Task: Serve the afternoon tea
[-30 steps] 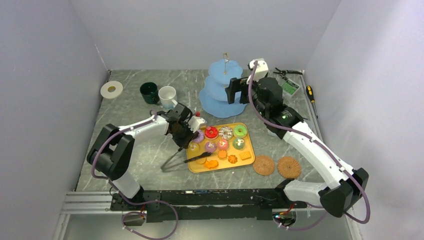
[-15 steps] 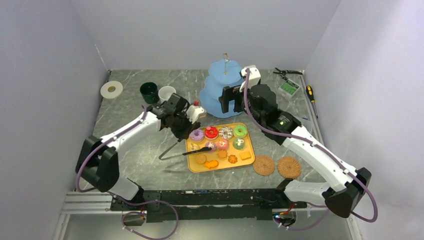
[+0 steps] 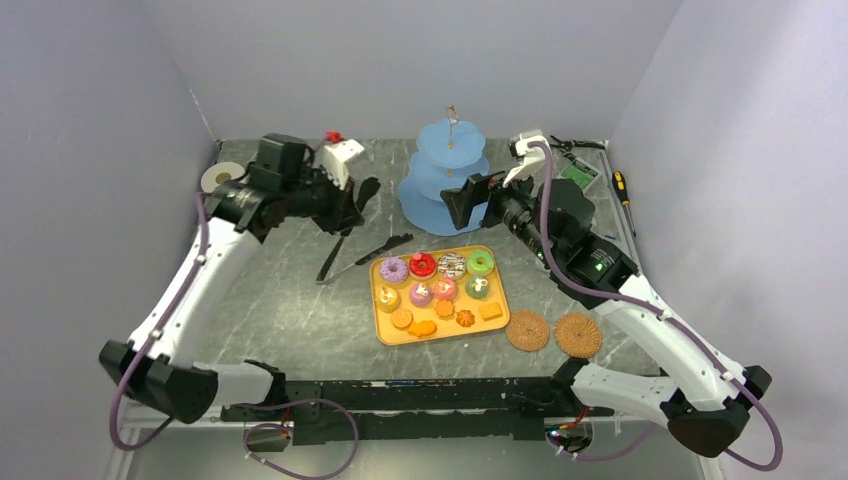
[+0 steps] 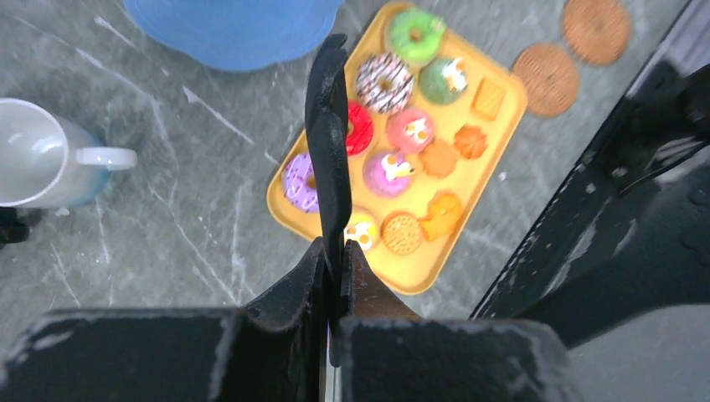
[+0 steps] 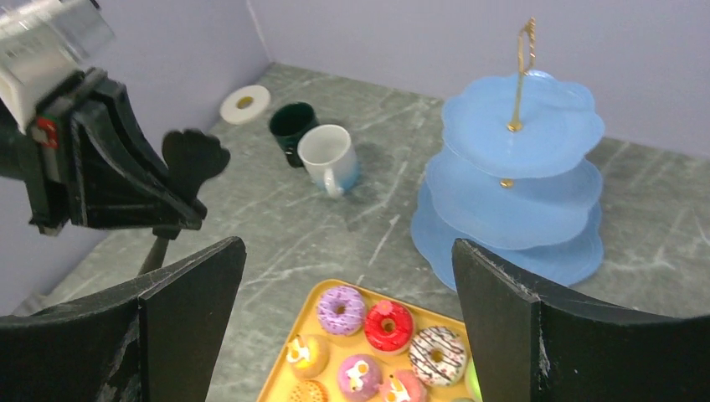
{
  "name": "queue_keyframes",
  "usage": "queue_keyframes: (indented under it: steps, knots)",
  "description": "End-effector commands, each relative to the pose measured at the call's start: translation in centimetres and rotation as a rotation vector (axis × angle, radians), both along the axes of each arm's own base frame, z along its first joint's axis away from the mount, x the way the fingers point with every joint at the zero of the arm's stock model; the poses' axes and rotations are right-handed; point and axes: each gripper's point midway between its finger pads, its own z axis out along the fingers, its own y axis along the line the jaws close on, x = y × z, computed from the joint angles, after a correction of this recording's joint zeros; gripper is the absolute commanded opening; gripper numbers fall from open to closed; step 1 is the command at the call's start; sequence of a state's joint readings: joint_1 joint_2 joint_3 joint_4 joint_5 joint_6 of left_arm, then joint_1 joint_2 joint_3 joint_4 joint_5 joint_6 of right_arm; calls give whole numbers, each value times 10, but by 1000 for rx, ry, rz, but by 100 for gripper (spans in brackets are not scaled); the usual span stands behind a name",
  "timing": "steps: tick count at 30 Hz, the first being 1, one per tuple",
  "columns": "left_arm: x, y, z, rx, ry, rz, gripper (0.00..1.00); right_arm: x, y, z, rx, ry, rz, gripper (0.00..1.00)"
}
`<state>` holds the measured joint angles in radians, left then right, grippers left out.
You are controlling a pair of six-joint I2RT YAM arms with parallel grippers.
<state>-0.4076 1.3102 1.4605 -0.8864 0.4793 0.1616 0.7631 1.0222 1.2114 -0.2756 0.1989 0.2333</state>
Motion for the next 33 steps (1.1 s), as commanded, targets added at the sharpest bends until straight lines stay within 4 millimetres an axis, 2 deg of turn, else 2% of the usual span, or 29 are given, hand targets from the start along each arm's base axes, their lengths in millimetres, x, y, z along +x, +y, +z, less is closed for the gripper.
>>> queue_keyframes:
  steps: [1, 4, 8, 13, 20, 24, 33]
  knots:
    - [-31, -10, 80, -253, -73, -65, 3, -19, 19, 39, 121, -78, 134, 100]
    - [-49, -18, 106, -375, -100, -111, 3, -24, 30, 37, 137, -81, 199, 100]
    - [-69, -23, 131, -470, -121, -165, 3, -41, 53, 38, 179, -77, 353, 100]
    - [-79, -27, 166, -553, -158, -205, 3, -62, 78, 37, 239, -46, 531, 100]
    - [-100, -30, 203, -675, -194, -271, 3, -88, 87, 53, 308, -80, 674, 100]
    - [-109, -30, 216, -722, -194, -286, 3, -101, 95, 64, 343, -104, 739, 100]
    - [-117, -27, 229, -764, -220, -285, 3, -132, 122, 83, 392, -161, 828, 100]
